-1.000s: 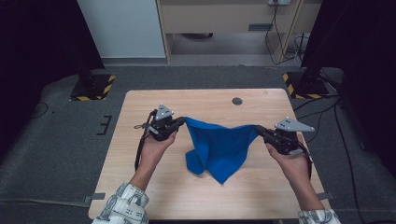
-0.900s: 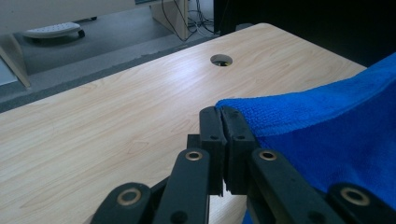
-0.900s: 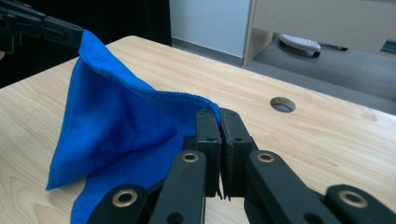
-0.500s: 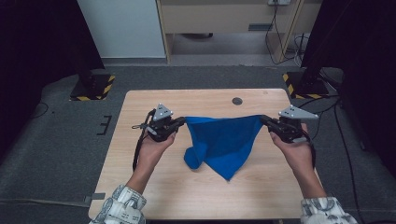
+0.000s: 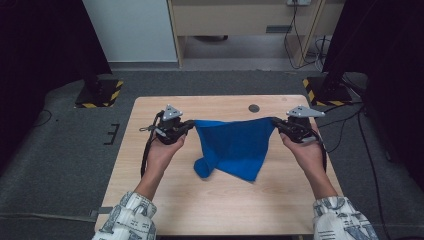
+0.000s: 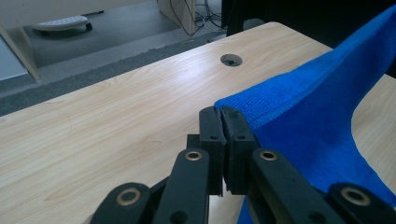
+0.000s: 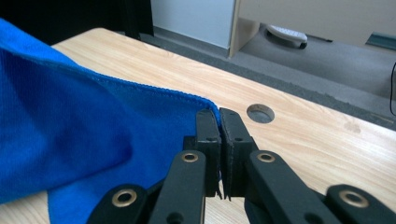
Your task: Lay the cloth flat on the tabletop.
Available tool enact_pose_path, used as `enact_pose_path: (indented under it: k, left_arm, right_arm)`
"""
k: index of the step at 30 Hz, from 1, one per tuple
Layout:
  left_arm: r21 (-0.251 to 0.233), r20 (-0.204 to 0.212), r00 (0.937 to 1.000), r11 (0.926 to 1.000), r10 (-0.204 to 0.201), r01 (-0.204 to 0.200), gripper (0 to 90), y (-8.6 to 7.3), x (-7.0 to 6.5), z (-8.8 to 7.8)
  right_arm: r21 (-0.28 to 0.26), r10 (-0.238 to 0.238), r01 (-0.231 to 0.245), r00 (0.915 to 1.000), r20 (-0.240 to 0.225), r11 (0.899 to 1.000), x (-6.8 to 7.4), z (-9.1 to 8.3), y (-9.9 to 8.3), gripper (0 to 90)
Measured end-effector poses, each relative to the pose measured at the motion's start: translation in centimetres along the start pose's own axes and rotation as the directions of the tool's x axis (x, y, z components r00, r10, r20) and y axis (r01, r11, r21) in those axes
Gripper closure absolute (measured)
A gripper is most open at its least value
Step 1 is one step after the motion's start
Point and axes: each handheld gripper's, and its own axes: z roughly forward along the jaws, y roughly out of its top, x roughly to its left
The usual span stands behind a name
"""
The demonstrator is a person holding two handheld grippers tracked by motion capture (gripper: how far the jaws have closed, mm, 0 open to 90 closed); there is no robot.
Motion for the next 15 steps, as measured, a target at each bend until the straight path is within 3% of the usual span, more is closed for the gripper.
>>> enact_pose_path:
  k: [6, 15]
  left_arm:
    - [0.046, -0.032, 0.9994, 0.9988, -0.016, 0.017, 87.1, 0.0, 1.1, 2.5]
    - [0.143, -0.068, 0.9974, 0.9891, -0.022, 0.032, 87.1, -0.7, 2.9, 6.4]
  right_arm:
    - [0.035, 0.017, -0.017, 0.9998, -0.005, 0.999, -0.6, 2.2, -0.8, 87.4]
    - [0.149, 0.023, -0.024, 0.9997, 0.007, 0.989, -1.7, 6.6, -2.2, 87.3]
